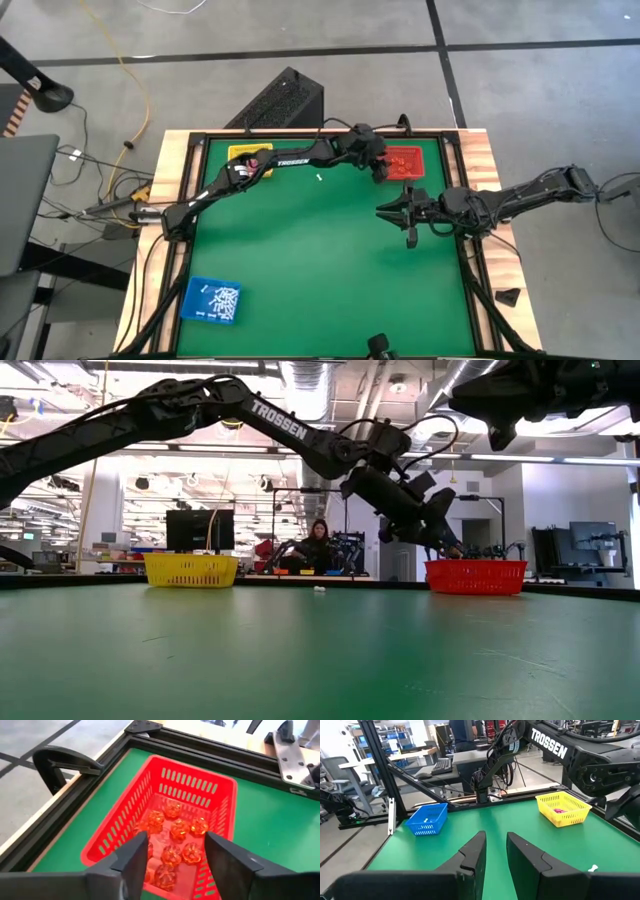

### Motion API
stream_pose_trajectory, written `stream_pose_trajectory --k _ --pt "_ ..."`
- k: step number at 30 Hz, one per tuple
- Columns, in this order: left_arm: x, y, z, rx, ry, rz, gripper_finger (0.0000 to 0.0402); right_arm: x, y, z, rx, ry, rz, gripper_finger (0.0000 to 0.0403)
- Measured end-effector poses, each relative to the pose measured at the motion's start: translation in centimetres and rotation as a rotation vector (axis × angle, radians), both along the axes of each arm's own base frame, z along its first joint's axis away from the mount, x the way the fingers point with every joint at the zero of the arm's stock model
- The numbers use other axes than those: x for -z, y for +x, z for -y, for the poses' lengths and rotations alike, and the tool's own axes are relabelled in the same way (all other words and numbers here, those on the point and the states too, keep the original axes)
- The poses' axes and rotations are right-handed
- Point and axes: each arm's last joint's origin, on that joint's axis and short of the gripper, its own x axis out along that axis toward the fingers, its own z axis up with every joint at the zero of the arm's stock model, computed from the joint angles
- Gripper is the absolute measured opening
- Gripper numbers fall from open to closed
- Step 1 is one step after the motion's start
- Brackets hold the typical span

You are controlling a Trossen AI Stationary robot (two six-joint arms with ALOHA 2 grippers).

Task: Sort Halloween decoration
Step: Put the pumpkin toy into the orange bin, then put the white bone toy into the blue bin

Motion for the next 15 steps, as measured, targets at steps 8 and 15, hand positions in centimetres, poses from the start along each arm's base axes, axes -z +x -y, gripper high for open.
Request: stream_pose_trajectory --k 8,15 --pt "-2.8 -1.7 0.5 0.078 0.108 -0.163 0.0208 0.0 0.0 0.0 0.000 0.005 0.000 0.0109" --pt "-6.5 -6.3 1.3 0.150 0.199 -0.551 0.0209 0.1 0.0 0.0 -0.001 -0.006 -0.007 0.0109"
